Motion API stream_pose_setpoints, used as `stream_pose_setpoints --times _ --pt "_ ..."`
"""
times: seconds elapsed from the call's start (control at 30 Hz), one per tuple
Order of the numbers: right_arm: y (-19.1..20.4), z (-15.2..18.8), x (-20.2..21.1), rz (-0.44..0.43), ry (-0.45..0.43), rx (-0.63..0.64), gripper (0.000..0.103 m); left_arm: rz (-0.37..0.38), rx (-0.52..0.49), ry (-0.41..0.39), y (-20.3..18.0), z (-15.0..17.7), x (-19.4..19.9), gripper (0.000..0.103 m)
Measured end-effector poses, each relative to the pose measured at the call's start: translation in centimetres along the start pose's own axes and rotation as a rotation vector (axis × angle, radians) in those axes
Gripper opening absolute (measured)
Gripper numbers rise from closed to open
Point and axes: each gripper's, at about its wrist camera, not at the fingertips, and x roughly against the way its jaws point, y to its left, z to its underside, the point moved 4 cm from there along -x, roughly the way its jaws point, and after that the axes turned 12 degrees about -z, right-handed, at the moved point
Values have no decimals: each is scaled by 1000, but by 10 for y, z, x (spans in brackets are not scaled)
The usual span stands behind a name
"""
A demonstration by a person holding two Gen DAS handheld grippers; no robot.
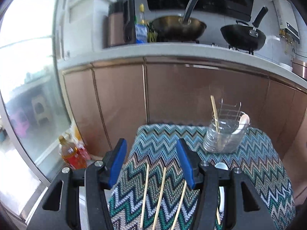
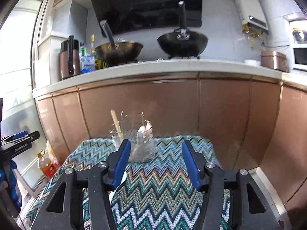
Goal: Organize utensils
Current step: 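Withdraw both tools from the holder and lower them to the utensils, then close the left tool on a chopstick while the right tool grips the light-blue spoon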
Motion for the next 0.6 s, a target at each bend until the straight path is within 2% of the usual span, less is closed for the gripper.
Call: stream_pose_setpoints --times 0.2,0.33,0.47,0.53,0.6 --pt "-7 17 -39 -95 124 -56 50 96 0 185 10 11 -48 51" --pt "-8 32 -74 -195 228 -113 46 197 9 348 8 27 -83 51" --pt "-4 46 -109 -270 313 -134 43 314 -9 454 -10 40 -102 50" --pt "-1 51 -126 -312 349 -138 42 359 -44 500 -26 46 -111 46" --pt "1 54 -142 -344 386 -134 40 375 -112 537 -45 52 -122 36"
